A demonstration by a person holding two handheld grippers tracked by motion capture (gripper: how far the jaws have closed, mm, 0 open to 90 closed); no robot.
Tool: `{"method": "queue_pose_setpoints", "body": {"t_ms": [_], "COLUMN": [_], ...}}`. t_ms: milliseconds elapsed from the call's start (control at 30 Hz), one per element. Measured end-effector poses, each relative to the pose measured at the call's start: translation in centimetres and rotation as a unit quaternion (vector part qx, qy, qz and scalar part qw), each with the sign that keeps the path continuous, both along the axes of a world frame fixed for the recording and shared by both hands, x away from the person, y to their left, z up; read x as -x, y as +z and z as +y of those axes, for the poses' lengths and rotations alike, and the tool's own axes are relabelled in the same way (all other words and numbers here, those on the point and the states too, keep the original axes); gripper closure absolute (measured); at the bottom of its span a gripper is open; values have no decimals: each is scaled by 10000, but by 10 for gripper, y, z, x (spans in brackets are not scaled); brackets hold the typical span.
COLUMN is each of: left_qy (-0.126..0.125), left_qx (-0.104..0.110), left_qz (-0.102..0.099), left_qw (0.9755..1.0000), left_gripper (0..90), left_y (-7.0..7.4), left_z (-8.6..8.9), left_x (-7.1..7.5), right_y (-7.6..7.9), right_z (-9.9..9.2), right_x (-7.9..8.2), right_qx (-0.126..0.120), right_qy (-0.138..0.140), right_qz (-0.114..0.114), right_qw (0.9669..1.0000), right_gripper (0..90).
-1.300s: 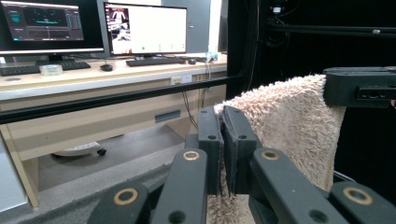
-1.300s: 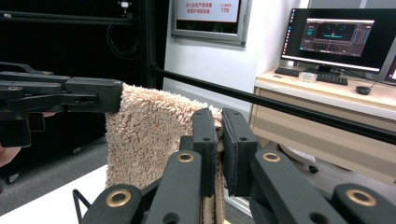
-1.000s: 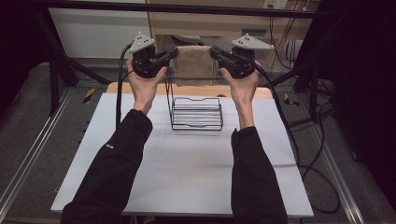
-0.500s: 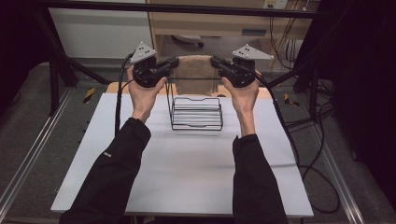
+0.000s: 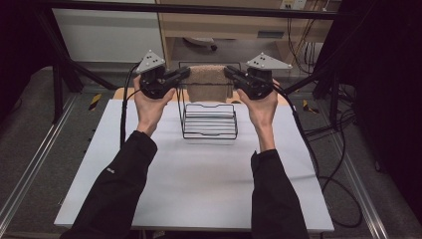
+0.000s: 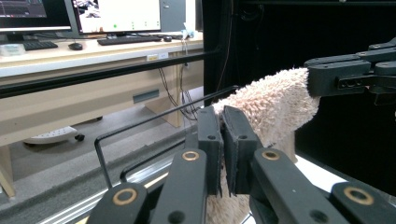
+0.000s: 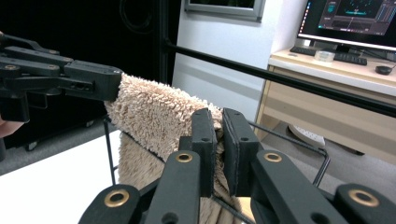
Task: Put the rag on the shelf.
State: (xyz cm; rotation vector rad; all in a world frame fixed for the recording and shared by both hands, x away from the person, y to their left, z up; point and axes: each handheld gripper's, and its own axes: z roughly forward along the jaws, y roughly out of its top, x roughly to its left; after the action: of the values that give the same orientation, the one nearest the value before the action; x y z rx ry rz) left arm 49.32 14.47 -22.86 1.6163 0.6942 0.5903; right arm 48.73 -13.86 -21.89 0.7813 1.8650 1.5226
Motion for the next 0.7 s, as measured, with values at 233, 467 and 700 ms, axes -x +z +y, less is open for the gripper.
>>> {"method": "queue_pose_setpoints", "body": {"t_ms": [233,467,700], "left_qy": [-66,-77,-155], "left_qx": [-93,-209,-286], "left_qz": [132,305,378], "left_qw": [9998,9993,9988], "left_gripper": [857,847,828], "left_y": [-3,-5,-9], "left_z": [0,0,1], "left_x": [6,12,16], "right_y": [-5,-13,-18], "right_z": [-1,-3,-5], "right_x": [8,13,16], "right_qx": [55,19,39], "right_qy": [37,118,192], "right_qz": [146,237,350], "right_qw": [9999,9996,9992], "right_gripper": [838,839,837]}}
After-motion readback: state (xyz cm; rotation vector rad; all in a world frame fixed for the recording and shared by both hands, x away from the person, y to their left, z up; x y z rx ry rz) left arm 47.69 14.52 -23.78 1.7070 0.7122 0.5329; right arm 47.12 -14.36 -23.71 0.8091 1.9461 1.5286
